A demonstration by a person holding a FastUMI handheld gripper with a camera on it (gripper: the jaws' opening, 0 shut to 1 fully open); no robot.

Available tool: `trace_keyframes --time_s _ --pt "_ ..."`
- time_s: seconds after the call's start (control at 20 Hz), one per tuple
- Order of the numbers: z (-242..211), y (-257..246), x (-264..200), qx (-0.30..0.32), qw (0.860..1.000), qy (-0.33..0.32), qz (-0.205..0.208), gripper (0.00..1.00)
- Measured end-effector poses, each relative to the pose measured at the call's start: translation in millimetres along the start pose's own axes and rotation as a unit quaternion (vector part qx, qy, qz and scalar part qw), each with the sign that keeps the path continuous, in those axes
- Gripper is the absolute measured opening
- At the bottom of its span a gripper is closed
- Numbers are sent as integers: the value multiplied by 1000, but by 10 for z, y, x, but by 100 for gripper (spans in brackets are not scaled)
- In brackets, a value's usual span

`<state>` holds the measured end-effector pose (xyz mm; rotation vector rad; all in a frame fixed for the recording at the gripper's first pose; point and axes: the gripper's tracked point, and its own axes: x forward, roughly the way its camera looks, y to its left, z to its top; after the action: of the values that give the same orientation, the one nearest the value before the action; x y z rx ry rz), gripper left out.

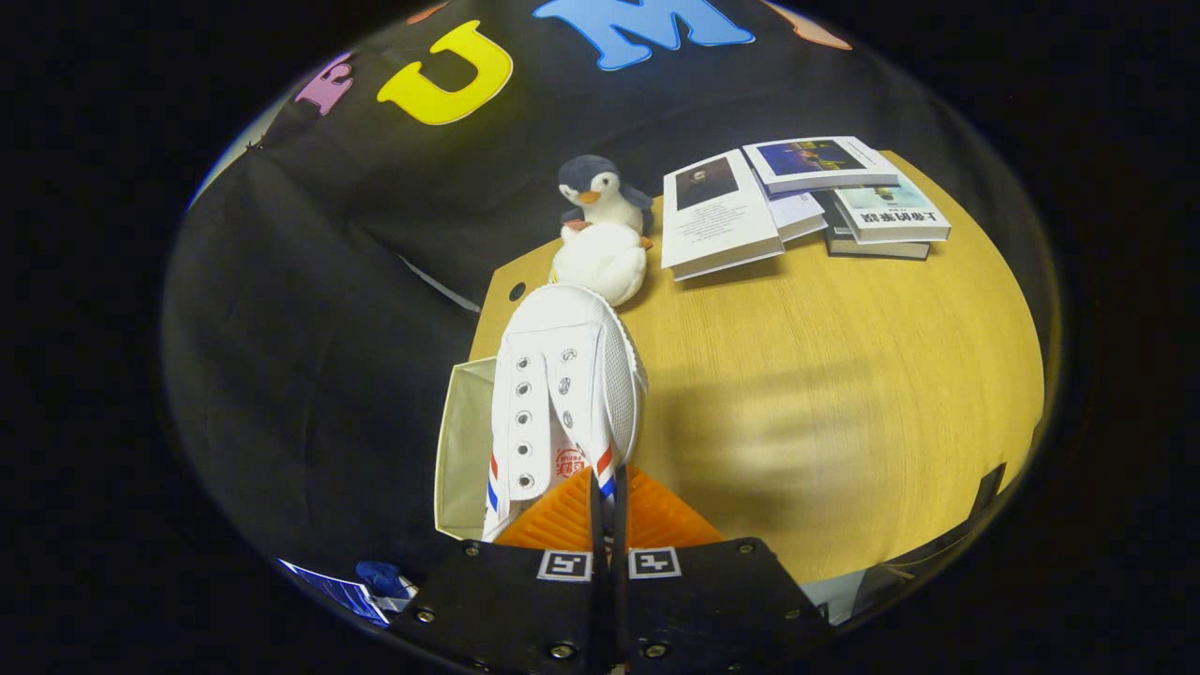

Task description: Open the storage box then place both shoes into the box .Put the left shoe in first, then the right shoe, with the right side of both shoes facing outward in a uniform manner.

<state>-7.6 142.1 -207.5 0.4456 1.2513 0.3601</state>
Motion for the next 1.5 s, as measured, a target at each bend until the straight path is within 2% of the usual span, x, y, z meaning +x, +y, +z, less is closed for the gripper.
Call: trace_keyframes --time_s 0.65,1.1,1.15,1.25,1.3,1.35,1.5 --pt "-187 701 546 -26 999 33 14 0" --pt "-393 605 880 -44 997 51 -36 1" --pt "-401 623 894 -40 997 51 -30 1" --pt "-326 822 888 -21 999 34 18 14" --pt "-232 886 831 -14 999 17 31 32" --pt "-150 904 785 -14 999 1 36 41" --pt "18 877 590 -46 998 -34 32 99"
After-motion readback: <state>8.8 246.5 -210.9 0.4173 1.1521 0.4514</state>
